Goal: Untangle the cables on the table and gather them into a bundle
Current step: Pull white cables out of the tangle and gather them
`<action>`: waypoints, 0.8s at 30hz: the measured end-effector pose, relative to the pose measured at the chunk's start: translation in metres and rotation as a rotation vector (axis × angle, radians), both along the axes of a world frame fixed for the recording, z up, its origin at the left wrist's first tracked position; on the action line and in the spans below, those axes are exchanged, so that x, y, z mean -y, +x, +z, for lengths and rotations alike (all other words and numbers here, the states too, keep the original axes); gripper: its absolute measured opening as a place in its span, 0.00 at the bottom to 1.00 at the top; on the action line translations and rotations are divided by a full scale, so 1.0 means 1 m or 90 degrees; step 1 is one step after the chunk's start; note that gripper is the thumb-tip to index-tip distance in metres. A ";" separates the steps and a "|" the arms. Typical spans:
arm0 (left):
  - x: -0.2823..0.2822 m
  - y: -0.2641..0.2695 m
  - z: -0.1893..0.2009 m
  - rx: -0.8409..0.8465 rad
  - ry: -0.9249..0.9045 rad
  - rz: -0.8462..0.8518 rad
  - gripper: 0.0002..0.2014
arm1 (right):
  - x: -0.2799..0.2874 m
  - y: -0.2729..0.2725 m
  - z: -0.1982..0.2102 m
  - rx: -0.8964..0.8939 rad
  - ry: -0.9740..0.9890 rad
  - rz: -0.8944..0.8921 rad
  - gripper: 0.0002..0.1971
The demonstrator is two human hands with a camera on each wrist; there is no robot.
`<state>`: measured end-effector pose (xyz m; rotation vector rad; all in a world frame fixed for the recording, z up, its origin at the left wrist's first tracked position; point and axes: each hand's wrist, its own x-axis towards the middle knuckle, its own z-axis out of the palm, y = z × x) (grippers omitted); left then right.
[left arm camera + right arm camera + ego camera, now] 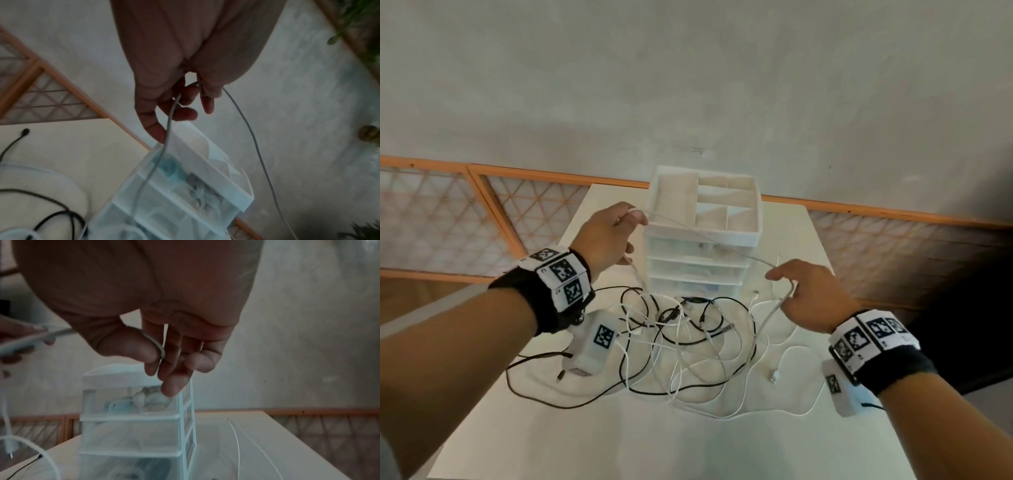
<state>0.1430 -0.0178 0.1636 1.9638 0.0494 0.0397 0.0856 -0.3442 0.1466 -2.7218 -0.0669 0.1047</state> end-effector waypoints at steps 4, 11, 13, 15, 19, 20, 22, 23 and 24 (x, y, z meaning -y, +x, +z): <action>0.006 -0.010 0.012 0.031 -0.002 0.008 0.12 | -0.001 0.003 -0.015 -0.138 -0.041 -0.060 0.31; -0.003 -0.016 0.046 0.099 0.014 0.015 0.16 | 0.021 0.016 -0.033 -0.057 0.031 -0.183 0.12; -0.002 -0.022 0.039 0.047 0.078 -0.004 0.20 | 0.021 0.030 -0.001 0.134 0.195 -0.239 0.15; -0.003 -0.027 0.026 -0.007 0.154 -0.022 0.23 | 0.018 0.036 0.042 0.283 0.356 -0.271 0.17; -0.009 -0.033 -0.004 -0.093 0.251 -0.065 0.23 | 0.009 0.043 0.097 0.473 0.450 -0.222 0.19; -0.011 -0.034 -0.013 -0.116 0.270 -0.081 0.23 | 0.007 0.046 0.103 0.498 0.480 -0.202 0.19; -0.018 -0.037 -0.032 -0.168 0.319 -0.098 0.25 | 0.009 0.054 0.108 0.546 0.551 -0.174 0.15; -0.023 -0.040 -0.042 -0.196 0.339 -0.093 0.26 | 0.012 0.059 0.107 0.560 0.575 -0.165 0.14; -0.028 -0.043 -0.051 -0.226 0.350 -0.080 0.28 | 0.015 0.063 0.102 0.552 0.589 -0.157 0.15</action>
